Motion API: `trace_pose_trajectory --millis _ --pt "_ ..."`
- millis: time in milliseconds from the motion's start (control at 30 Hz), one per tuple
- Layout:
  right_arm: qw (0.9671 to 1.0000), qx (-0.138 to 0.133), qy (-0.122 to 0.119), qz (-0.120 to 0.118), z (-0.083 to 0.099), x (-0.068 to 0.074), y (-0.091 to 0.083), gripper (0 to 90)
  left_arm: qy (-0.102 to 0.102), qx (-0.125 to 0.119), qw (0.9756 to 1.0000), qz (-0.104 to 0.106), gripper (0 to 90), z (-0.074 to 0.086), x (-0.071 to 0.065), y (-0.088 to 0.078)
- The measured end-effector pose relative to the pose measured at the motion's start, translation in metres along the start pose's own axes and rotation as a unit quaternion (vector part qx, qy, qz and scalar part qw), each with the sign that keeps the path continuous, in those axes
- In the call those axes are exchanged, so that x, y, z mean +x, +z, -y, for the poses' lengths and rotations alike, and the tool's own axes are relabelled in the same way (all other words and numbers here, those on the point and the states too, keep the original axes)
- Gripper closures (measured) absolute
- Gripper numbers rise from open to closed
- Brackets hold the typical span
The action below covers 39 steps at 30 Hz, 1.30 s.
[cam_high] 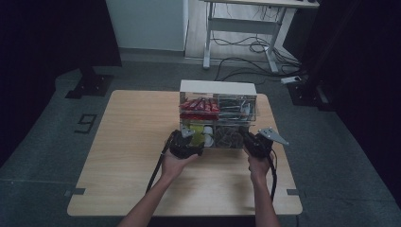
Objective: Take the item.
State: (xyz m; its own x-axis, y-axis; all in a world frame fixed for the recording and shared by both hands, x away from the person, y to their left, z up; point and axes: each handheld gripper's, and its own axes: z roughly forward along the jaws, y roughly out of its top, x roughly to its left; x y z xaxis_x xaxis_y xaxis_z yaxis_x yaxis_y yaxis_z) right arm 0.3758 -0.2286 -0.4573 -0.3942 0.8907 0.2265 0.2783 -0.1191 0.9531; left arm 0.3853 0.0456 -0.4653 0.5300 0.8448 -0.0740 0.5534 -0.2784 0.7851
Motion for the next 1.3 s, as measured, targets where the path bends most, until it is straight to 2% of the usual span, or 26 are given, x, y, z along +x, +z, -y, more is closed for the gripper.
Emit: trace_pose_trajectory --millis 233,300,500,600,800,967,1067,1300 --pt "1.0000 0.000 -0.001 0.000 0.000 0.000 0.000 89.4 -0.006 0.006 1.0000 -0.001 26.3 0.000 -0.002 0.009" --pt "1.0000 0.000 0.000 0.000 0.000 -0.001 0.000 89.4 -0.003 0.006 0.9999 -0.007 25.8 0.000 -0.003 0.011" --pt "1.0000 0.000 0.000 0.002 0.000 -0.001 -0.001 89.4 -0.011 0.007 0.9998 -0.016 25.0 0.000 -0.001 0.017" --pt "1.0000 -0.001 0.000 0.001 0.000 -0.001 -0.001 89.4 -0.011 0.000 0.9997 -0.022 25.4 0.000 0.000 0.018" --pt "1.0000 -0.001 0.001 0.001 0.000 -0.002 -0.001 89.4 -0.008 -0.003 0.9997 -0.023 27.3 0.000 -0.002 0.021" --pt "1.0000 -0.001 0.002 0.002 0.000 -0.002 -0.001 89.4 -0.002 -0.005 0.9998 -0.022 33.5 0.001 -0.003 0.022" --pt "1.0000 -0.001 0.002 0.001 0.000 -0.002 -0.001 89.5 0.011 -0.004 0.9996 -0.024 38.0 0.003 -0.005 0.022" --pt "1.0000 -0.001 0.002 0.002 0.001 -0.003 -0.001 89.4 0.004 -0.011 0.9998 -0.015 38.3 0.003 -0.003 0.015"
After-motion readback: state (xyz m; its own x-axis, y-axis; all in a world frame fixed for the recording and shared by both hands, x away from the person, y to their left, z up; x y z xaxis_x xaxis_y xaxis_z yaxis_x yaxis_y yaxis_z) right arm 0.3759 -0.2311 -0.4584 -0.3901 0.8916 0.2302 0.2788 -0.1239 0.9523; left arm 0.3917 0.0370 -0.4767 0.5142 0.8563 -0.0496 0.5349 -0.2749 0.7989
